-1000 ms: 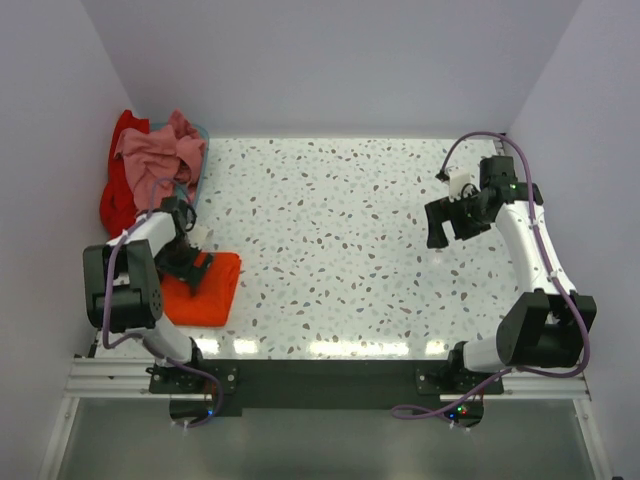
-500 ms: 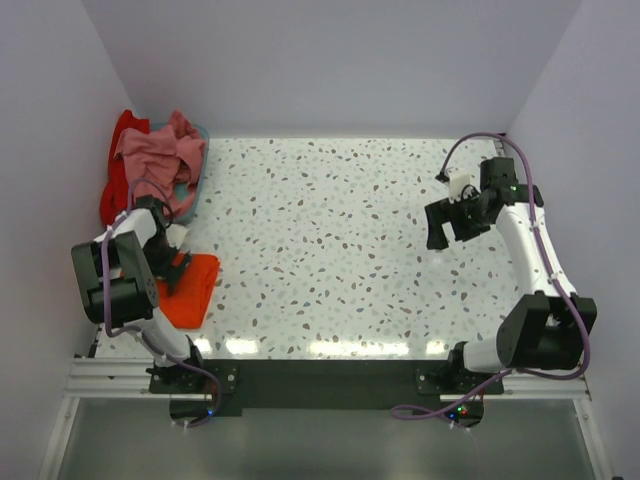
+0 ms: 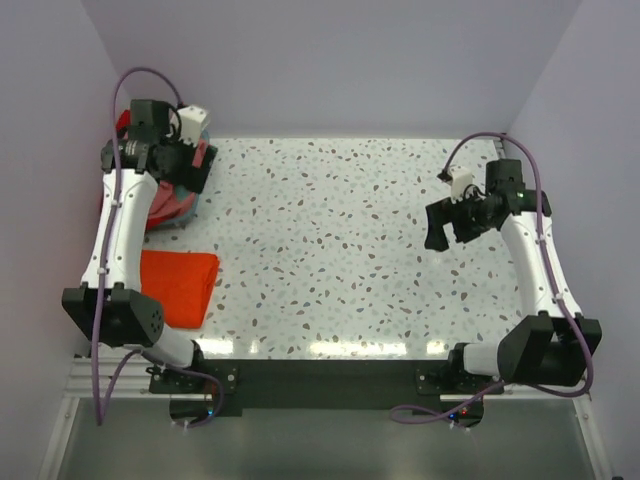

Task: Fold and stack the t-shirts
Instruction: Neatly place the folded tshirt to the corner

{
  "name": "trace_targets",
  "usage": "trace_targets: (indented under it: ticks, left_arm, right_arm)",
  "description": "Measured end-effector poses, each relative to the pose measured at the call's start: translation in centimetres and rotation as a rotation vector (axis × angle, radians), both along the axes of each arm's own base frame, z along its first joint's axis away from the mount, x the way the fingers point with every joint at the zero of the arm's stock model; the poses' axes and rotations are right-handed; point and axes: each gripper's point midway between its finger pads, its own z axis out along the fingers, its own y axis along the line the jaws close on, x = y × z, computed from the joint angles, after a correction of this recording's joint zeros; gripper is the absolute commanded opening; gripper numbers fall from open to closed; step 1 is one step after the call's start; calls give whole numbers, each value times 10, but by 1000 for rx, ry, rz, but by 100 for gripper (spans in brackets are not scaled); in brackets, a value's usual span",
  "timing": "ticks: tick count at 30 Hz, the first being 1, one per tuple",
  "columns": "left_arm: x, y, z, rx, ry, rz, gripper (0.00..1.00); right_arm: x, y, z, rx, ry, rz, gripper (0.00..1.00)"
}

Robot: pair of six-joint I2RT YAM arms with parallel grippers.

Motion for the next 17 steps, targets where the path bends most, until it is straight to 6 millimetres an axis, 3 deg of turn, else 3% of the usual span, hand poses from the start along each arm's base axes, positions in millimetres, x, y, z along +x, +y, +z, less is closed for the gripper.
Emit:
trace_targets:
  ticks: [3,5,7,9,12,15,17]
  left_arm:
    - [13,-72,45,-83,-148,-142,100]
    - [11,-106,49,-109,-162,-220,100]
    - [12,-128,42,-135,-152,-268,100]
    - [15,-141,22,-151,-139,-294,100]
    - [4,-160,-39,-146,-50,-342,100]
    - [-26,-181,-102,-148,78,-408,100]
    - [-42,-190,-125,-153,127,-436,100]
  right_arm:
    - [-4,1,6,3,-16,2,99]
    - [-6,1,10,3,-29,0,99]
    - [-11,2,11,5,-38,-5,99]
    - [-18,3,6,9,-34,-12,99]
    - [-36,3,-11,11,11,-28,99]
    - [-47,3,-23,10,59,-49,99]
    - [-46,1,-24,3,60,-66,99]
